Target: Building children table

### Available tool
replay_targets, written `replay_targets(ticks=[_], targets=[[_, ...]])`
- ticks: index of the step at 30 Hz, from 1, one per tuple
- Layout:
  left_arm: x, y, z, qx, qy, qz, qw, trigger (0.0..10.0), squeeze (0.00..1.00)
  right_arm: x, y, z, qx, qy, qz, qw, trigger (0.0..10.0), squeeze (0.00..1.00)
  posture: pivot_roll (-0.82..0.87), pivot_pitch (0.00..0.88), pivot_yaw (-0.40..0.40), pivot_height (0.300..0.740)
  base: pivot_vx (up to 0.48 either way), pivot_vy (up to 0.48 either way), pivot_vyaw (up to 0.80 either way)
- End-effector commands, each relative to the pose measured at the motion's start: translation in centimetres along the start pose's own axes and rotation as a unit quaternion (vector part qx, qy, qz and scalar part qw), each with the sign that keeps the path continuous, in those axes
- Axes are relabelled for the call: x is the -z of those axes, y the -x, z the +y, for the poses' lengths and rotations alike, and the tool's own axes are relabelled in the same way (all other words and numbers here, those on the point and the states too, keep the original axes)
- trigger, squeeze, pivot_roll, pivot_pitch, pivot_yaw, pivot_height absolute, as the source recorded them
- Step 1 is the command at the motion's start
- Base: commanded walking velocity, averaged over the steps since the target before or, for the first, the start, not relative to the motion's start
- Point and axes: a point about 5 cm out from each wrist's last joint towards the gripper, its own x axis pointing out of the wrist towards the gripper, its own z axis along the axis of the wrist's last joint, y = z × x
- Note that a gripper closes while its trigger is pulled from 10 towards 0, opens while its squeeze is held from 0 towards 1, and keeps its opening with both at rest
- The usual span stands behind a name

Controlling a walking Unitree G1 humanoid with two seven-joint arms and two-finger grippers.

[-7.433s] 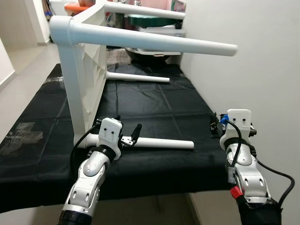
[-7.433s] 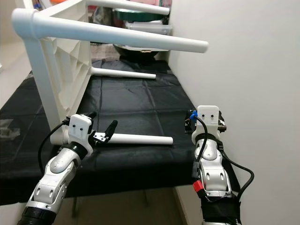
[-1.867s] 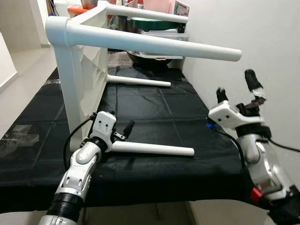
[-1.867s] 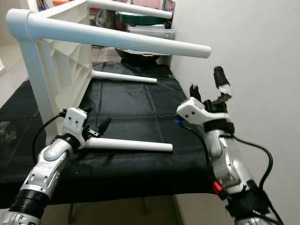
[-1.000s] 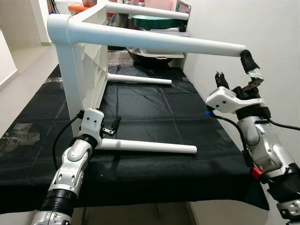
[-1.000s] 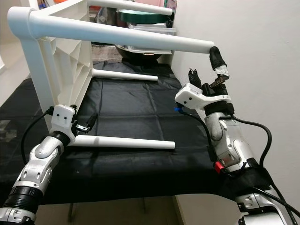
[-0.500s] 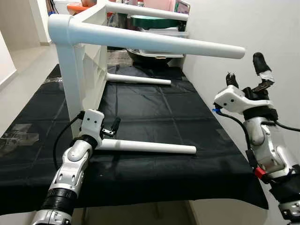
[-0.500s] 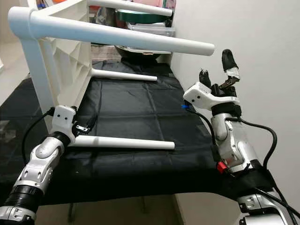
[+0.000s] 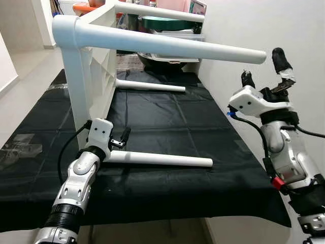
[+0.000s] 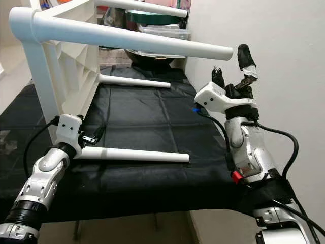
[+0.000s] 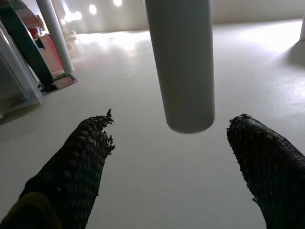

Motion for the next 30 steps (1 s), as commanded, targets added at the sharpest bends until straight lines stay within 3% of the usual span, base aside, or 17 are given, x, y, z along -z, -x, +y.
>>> replay_targets(ticks=[1,10,21,30], targets=[[0.0,-0.2,0.0,0.005,-0.013,0.003,1.000,10.0,0.00,-0.8,-0.6,-0.2,0.002,0.003,-0.019,1.000,10.0,0.00,0.08,0.000,-0.104,0.740,0.000,0.000,0.00],[-0.1,-0.3,0.3,-0.001,-0.016,0.003,1.000,10.0,0.00,-1.5,-1.5,-0.3,-0.007,0.011,-0.041,0.999,10.0,0.00,0.08,0.000,-0.111,0.740,0.000,0.000,0.00],[0.0,-0.3,0.6,-0.010,-0.014,0.004,1.000,10.0,0.00,-2.1,-1.4,0.3,-0.035,0.003,-0.055,0.998,10.0,0.00,0.07,0.000,-0.114,0.740,0.000,0.000,0.00],[0.2,-0.2,0.7,-0.012,-0.016,0.007,1.000,10.0,0.00,-2.3,-2.0,-0.2,-0.030,0.007,-0.063,0.998,10.0,0.00,0.07,0.000,-0.116,0.740,0.000,0.000,0.00]])
